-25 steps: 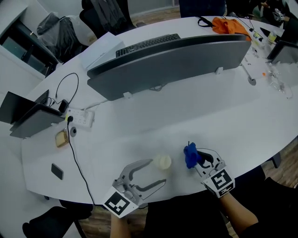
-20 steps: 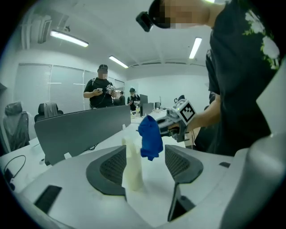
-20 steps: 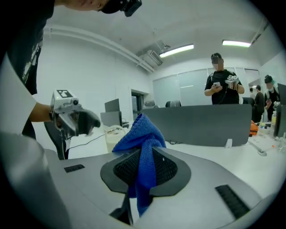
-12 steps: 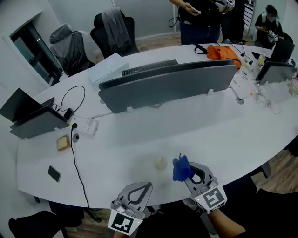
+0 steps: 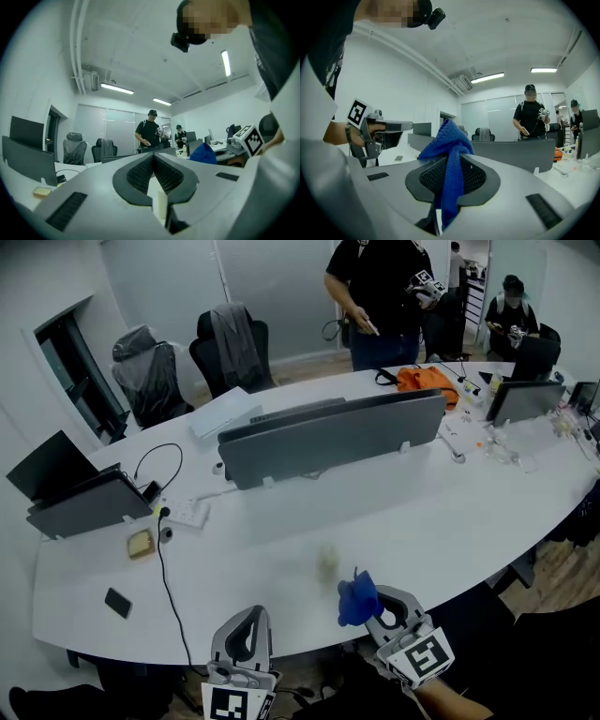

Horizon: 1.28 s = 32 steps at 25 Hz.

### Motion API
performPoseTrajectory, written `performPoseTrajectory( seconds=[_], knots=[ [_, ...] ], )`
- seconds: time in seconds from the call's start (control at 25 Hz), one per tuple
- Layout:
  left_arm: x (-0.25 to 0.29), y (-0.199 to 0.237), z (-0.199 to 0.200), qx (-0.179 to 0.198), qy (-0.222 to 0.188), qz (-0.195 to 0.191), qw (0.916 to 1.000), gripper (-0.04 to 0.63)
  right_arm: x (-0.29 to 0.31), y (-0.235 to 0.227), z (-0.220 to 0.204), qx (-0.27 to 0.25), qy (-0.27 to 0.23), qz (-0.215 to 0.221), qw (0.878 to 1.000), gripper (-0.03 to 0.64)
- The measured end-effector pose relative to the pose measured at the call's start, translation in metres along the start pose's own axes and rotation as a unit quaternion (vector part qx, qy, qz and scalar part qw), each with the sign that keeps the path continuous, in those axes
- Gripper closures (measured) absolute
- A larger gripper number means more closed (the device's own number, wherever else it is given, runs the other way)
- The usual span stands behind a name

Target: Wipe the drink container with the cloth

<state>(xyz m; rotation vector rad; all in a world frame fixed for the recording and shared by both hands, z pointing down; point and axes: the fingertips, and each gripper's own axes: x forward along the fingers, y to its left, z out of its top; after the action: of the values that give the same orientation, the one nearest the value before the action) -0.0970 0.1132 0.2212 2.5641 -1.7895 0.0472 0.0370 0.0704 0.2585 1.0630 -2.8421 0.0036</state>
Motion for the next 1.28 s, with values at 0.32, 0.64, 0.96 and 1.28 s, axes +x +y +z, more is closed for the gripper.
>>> performPoseTrajectory(
  seconds=[0.32, 0.64, 0.96, 1.28],
  knots=[
    [-0.053, 0.007, 0.032, 0.012, -0.05, 0.046, 0.9976, 0.592, -0.05, 0.04, 0.048, -0.013, -0.044, -0.02, 0.999, 0.572],
    [-0.083, -0.001, 0.051, 0.034, -0.069, 0.056, 0.9954, 0.592, -0.072, 0.062, 0.061, -0.032, -0.064, -0.03, 0.997, 0.569],
    [-0.1, -0.005, 0.056, 0.039, -0.077, 0.066, 0.994, 0.592, -0.078, 0.076, 0.066, -0.039, -0.074, -0.027, 0.996, 0.569],
    [-0.105, -0.005, 0.055, 0.039, -0.079, 0.069, 0.9936, 0.592, -0.075, 0.085, 0.068, -0.045, -0.077, -0.018, 0.996, 0.569]
  ],
)
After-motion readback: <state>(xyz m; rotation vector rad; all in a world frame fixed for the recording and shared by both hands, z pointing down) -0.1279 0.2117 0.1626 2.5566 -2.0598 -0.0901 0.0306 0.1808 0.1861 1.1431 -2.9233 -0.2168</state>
